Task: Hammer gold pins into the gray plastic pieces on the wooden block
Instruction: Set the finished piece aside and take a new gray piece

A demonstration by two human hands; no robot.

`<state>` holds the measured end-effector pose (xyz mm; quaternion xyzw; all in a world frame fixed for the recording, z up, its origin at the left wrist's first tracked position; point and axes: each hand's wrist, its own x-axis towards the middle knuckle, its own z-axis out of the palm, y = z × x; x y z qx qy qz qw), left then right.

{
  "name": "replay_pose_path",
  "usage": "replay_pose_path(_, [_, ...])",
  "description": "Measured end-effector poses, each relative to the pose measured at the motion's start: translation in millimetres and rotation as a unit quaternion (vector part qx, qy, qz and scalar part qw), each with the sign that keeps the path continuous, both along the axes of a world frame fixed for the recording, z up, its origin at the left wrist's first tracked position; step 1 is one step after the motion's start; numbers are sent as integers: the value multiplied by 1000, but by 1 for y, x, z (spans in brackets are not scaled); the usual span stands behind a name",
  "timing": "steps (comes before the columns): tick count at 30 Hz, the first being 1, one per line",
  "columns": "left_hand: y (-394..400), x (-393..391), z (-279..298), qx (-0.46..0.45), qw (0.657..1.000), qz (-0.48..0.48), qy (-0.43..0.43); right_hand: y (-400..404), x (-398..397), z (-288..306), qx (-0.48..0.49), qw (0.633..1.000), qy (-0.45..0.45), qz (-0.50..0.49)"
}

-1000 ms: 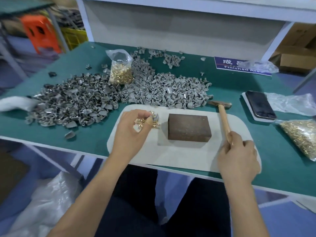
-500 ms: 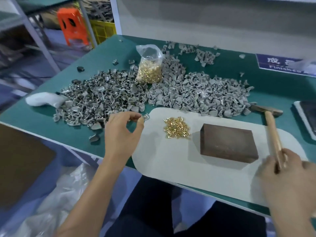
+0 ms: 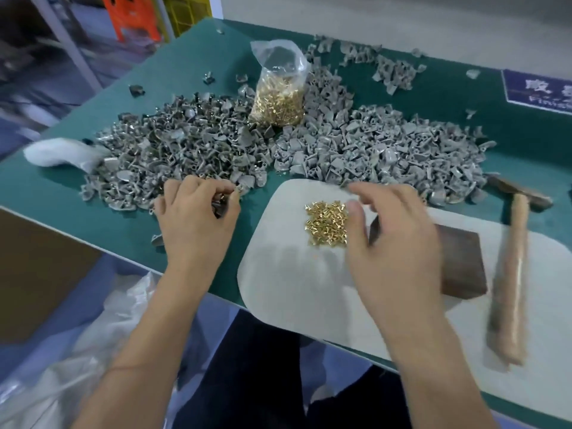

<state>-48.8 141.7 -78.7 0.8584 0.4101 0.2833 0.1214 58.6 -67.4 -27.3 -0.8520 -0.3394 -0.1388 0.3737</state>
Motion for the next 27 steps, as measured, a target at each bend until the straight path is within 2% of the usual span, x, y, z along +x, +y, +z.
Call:
replay_pose_path(2, [1,-3,-1,6,1000,1,-5,48,-11,-6,-54,992,55,96])
replay_pose_path(5, [2,-6,-3,13,1000,6,-20,102,-20,-20,-113,976,102,155])
replay_pose_path(12, [8,-7,-6,15,999,35,-23,153,-16,-38,-129,978,105,123])
replay_pose_path(20, [8,-8,-8,19,998,62,-12,162,-11,-22,-136,981,41,132])
replay_pose_path(23, [7,-8,-5,18,998,52,-25,112,9,-2,-36,997,-3,71])
replay_pose_path(27, [2,-5,-4,35,998,14,-42,5,70,11,81,991,-14,-108])
